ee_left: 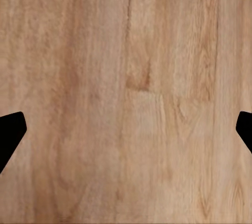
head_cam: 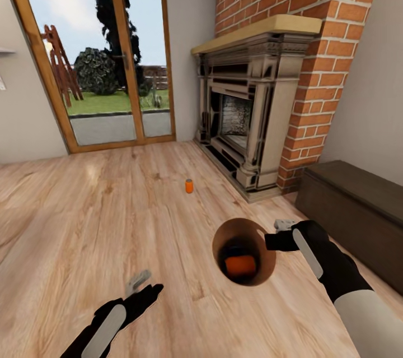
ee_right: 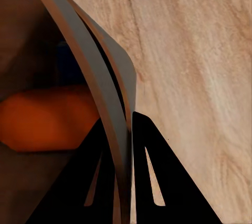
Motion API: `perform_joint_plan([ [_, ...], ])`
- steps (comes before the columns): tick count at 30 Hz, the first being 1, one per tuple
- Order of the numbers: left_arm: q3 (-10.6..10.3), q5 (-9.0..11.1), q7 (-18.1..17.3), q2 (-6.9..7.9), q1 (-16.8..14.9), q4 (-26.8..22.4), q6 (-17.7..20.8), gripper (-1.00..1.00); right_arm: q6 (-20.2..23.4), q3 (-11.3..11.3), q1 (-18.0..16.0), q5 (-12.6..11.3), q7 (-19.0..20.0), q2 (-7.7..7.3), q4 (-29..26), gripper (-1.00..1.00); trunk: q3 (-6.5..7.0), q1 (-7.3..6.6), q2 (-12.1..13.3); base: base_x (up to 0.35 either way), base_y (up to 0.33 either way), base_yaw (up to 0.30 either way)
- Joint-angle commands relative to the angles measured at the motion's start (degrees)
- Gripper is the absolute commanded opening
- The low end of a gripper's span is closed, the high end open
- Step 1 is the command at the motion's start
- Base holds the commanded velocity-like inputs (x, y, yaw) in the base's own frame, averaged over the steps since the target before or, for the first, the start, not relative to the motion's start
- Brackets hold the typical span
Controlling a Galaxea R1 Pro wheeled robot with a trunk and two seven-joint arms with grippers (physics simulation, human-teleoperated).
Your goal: Put the three can of soda from the living room inside the tash can in the kitchen.
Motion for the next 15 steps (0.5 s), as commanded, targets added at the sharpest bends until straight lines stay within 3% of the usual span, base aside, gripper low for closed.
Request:
perform_joint_plan([
  [1,0.0,0.0,0.0,0.00,0.0,0.1,0.2,1.00,0.0,-0.1,0.0,-0.8,0.2,0.00,0.0,-1.00,0.01,-0.01,0.0,0.289,0.246,-0.004],
  [3,0.1,0.1,-0.1,0.13,-0.7,0.1,1.2,1.00,0.0,-0.1,0.0,-0.8,0.2,0.00,0.0,-1.00,0.01,-0.01,0.0,0.289,0.234,-0.003],
  [5,0.2,0.1,0.0,0.15,-3.8,0.3,5.7,1.00,0.0,-0.1,0.0,-0.8,0.1,-0.06,0.0,-1.00,0.01,-0.01,0.0,0.293,0.211,-0.001],
  [6,0.2,0.1,0.2,0.08,-7.0,0.7,10.5,1.00,0.0,-0.3,0.0,-0.8,0.2,-0.18,0.1,-1.00,0.01,-0.01,0.0,0.295,0.202,-0.001],
  [7,0.2,0.1,0.4,0.01,-8.6,1.0,12.8,1.00,0.0,-0.3,0.0,-0.8,0.2,-0.34,0.1,-1.00,0.01,-0.01,0.0,0.295,0.200,-0.001],
  [9,0.2,0.1,1.7,-1.41,-12.6,1.7,17.9,1.00,0.0,-0.5,0.1,-0.9,0.2,-1.64,0.4,-1.00,0.01,-0.01,0.0,0.296,0.196,0.000],
  [12,0.1,0.1,2.8,-3.38,-13.2,3.1,18.9,1.00,0.0,-0.5,1.0,-1.1,0.2,-3.74,0.6,-1.00,0.01,-0.01,0.0,0.296,0.193,0.000],
  [15,0.4,0.2,2.9,-4.19,-11.6,4.2,17.5,1.00,0.0,-0.6,3.3,-1.1,0.3,-4.90,0.6,-1.00,0.01,-0.01,0.0,0.302,0.183,0.000],
])
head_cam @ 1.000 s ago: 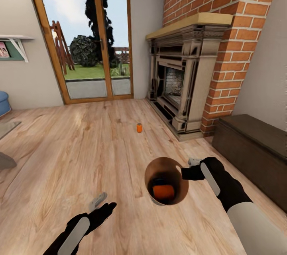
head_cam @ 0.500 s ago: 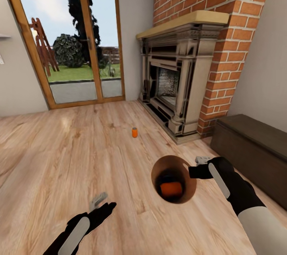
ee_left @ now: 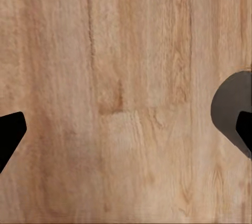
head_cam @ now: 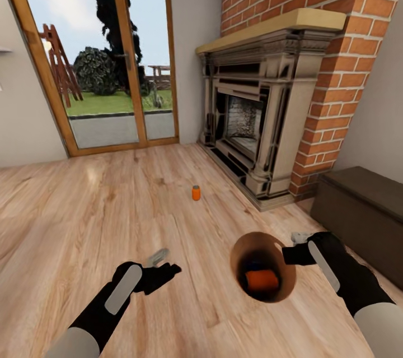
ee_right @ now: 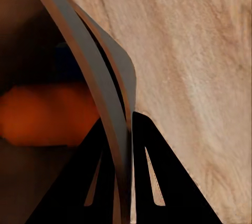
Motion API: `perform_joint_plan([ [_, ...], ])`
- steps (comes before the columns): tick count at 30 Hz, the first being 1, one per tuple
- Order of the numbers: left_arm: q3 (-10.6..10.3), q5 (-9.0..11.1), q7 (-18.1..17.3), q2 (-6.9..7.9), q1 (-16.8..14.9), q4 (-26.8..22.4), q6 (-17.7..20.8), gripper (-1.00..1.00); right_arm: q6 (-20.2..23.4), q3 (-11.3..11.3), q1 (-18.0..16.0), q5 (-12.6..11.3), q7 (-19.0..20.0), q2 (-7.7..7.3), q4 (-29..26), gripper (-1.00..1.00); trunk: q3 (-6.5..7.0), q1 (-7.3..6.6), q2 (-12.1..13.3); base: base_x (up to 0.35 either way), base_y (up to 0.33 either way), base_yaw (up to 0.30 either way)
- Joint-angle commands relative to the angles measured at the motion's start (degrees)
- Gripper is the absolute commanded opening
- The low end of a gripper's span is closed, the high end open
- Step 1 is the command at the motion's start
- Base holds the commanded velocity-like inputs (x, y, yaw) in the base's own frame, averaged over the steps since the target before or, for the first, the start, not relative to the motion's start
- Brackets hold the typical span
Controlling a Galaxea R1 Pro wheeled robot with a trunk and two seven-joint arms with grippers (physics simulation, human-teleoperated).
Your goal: Put the three can of soda from the living room inside the tash can in the kitchen.
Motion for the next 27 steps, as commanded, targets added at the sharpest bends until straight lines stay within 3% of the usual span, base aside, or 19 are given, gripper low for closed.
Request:
perform_joint_plan([
  [1,0.1,0.3,-0.1,-0.04,0.2,0.2,-0.5,1.00,0.0,0.0,0.8,-3.4,0.3,-0.08,-1.3,-1.00,0.01,-0.01,0.0,0.312,0.157,0.000],
  [7,0.1,0.0,-0.2,-0.21,0.3,1.0,-2.5,1.00,0.0,0.0,1.4,-3.5,0.3,-0.09,-1.7,-1.00,0.01,-0.01,0.0,0.315,0.148,-0.075],
  [27,-0.4,-0.3,0.1,-0.25,0.3,3.7,-3.6,1.00,0.0,0.0,1.5,-3.5,0.3,-0.09,-1.7,-1.00,0.01,-0.01,0.0,0.325,0.125,-0.283],
])
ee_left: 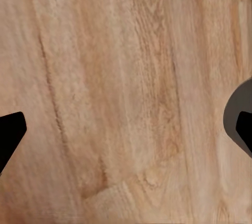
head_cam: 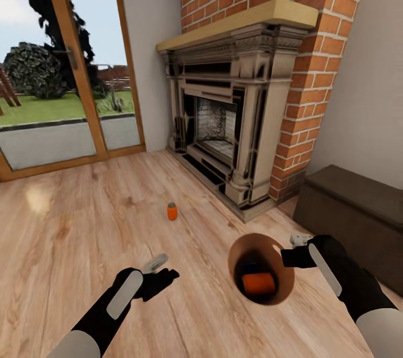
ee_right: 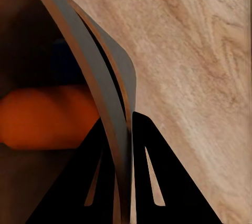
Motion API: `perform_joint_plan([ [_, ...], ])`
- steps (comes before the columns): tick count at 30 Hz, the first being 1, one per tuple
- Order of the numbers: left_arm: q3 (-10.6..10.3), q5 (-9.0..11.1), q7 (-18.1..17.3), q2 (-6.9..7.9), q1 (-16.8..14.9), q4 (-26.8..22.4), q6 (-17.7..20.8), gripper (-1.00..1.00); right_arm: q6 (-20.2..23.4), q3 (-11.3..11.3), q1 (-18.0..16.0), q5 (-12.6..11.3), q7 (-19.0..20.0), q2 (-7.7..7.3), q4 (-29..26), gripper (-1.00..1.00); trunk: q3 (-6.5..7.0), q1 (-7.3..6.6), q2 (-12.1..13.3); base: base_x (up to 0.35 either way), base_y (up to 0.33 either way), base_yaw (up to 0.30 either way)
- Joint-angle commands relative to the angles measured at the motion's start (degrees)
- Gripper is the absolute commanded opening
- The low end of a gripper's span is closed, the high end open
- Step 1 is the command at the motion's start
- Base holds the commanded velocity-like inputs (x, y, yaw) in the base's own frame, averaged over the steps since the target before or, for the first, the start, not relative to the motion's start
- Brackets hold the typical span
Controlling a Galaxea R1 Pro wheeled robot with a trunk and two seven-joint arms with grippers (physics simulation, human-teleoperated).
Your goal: Put the three can of soda from the living room inside the tash can in the kitchen.
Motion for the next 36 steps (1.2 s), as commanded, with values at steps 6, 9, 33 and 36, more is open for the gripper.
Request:
perform_joint_plan([
  [6,-0.1,-2.9,2.8,-0.45,0.0,0.0,-1.0,1.00,0.0,0.0,0.0,-1.3,0.2,0.01,0.0,-1.00,0.01,-0.01,0.0,0.327,0.120,-0.289],
  [9,0.0,-6.2,6.3,-1.49,0.0,0.0,-1.5,1.00,0.0,0.1,0.0,-1.3,0.2,0.01,0.0,-1.00,0.01,-0.01,0.0,0.327,0.120,-0.289],
  [33,1.2,-8.6,14.9,0.33,-3.9,1.5,-1.9,1.00,0.0,0.4,3.8,-1.4,0.9,-0.01,-5.0,-1.00,0.01,-0.01,0.0,0.330,0.117,-0.084],
  [36,1.3,-8.6,14.9,0.77,-6.0,3.8,-1.2,1.00,0.0,0.5,4.3,-1.4,1.0,-0.01,-5.5,-1.00,0.00,-0.01,0.0,0.340,0.099,-0.046],
])
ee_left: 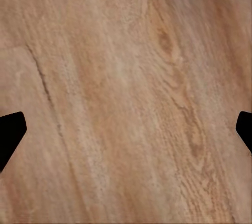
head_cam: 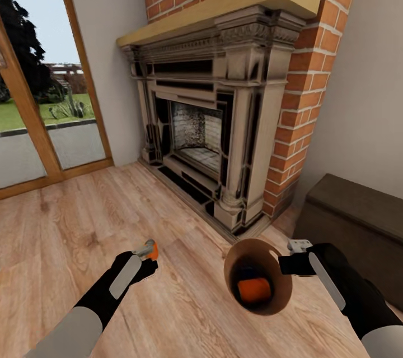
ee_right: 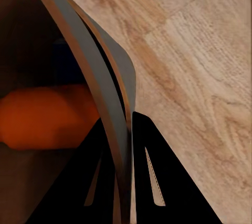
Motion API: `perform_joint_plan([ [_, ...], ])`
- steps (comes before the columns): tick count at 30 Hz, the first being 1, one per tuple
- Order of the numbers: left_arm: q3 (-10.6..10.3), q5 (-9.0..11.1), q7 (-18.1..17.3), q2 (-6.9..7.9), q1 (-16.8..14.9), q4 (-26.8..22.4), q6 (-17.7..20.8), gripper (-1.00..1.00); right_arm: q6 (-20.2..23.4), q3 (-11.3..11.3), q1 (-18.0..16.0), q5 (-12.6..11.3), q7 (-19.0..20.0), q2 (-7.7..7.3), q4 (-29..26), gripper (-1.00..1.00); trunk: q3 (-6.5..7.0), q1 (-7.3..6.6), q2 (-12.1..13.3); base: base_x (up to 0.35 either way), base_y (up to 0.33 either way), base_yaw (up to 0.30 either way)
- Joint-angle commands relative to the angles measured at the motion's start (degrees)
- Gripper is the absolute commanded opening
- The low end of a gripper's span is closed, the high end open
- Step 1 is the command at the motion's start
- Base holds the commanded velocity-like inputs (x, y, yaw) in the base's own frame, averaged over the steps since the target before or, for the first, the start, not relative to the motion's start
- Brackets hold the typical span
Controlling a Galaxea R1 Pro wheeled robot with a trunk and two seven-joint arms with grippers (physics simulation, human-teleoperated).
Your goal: Put the three can of soda from the living room inside the tash can in the kitchen.
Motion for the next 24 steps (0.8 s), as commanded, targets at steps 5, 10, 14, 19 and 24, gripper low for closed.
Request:
perform_joint_plan([
  [5,0.1,-0.3,0.1,0.23,-0.7,2.1,0.2,1.00,0.0,0.1,0.7,-0.9,0.3,0.01,-0.3,-1.00,-0.08,-0.01,0.0,0.341,0.097,-0.210],
  [10,0.1,-0.4,0.2,0.45,-0.7,2.4,0.3,1.00,0.0,0.0,1.0,-1.0,0.3,0.01,-0.3,-1.00,-0.09,-0.01,0.0,0.331,0.167,-0.100],
  [14,0.1,-0.4,0.2,0.80,-0.7,3.0,0.3,1.00,0.0,0.0,1.1,-1.1,0.4,0.01,-0.3,-1.00,-0.09,-0.01,0.0,0.309,0.224,-0.017],
  [19,0.1,-0.3,0.1,0.92,-0.6,4.2,0.0,1.00,0.0,0.1,1.2,-1.1,1.3,0.01,-0.3,-1.00,-0.10,-0.01,0.0,0.301,0.239,-0.040],
  [24,0.1,-0.3,0.1,0.91,-0.6,4.9,-0.3,1.00,0.0,0.0,1.3,-1.1,1.7,0.01,-0.3,-1.00,-0.13,-0.01,0.0,0.304,0.219,-0.235],
])
